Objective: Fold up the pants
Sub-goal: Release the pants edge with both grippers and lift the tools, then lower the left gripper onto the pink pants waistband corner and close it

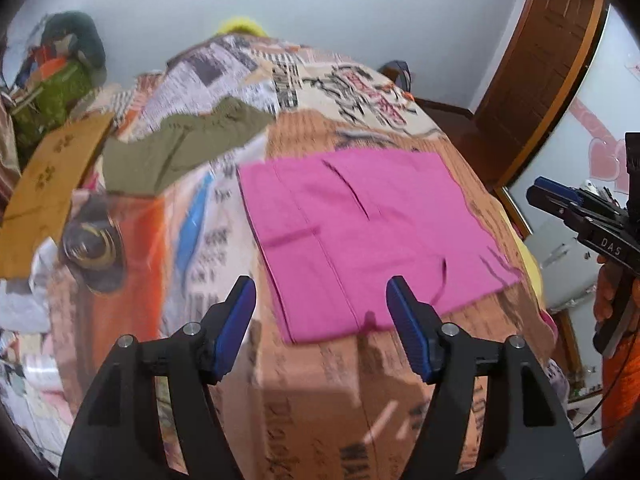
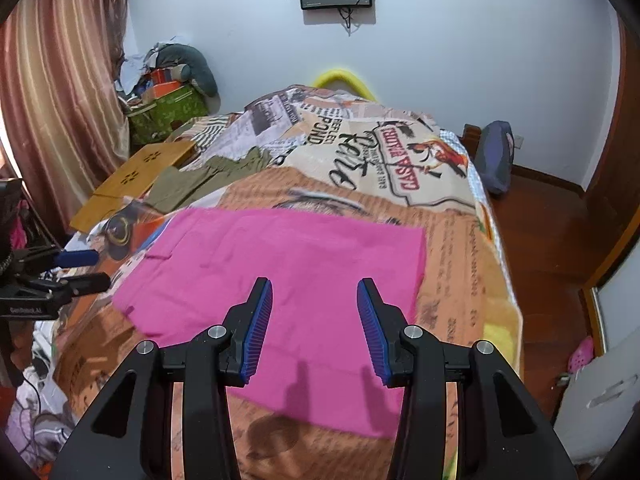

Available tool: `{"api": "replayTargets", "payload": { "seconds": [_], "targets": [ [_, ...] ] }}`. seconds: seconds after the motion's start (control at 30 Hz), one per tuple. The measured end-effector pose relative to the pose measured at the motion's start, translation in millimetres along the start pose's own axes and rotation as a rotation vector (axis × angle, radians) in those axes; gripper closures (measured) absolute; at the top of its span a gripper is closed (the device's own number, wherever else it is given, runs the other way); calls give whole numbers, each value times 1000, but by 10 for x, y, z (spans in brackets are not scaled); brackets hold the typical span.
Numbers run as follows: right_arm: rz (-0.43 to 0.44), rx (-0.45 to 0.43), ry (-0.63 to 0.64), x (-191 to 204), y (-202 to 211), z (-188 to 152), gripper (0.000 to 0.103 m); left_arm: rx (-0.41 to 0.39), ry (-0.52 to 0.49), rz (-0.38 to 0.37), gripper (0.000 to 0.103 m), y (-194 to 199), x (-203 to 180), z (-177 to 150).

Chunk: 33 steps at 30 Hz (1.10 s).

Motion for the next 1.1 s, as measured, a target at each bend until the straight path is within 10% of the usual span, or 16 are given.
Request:
{"api": "replayTargets", "payload": {
  "seconds": [0.8,1.0,1.1],
  "targets": [
    [62,143,-60,188,-662,-588,63,96,455,-327,33,-529,121,-287],
    [94,147,-81,172,-646,-620,63,97,478,-285,35,-655,148,-101],
    [95,147,-70,191,-628,-637,63,88,462,-207,52,-696,173,-16]
  ]
}}
Point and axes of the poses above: each gripper's, at about its wrist camera, not at the fingertips, and y roughly against the way its jaws point, x to its left, z to its top, the point moved 4 cm from there along -y, roughly the way its jaws point
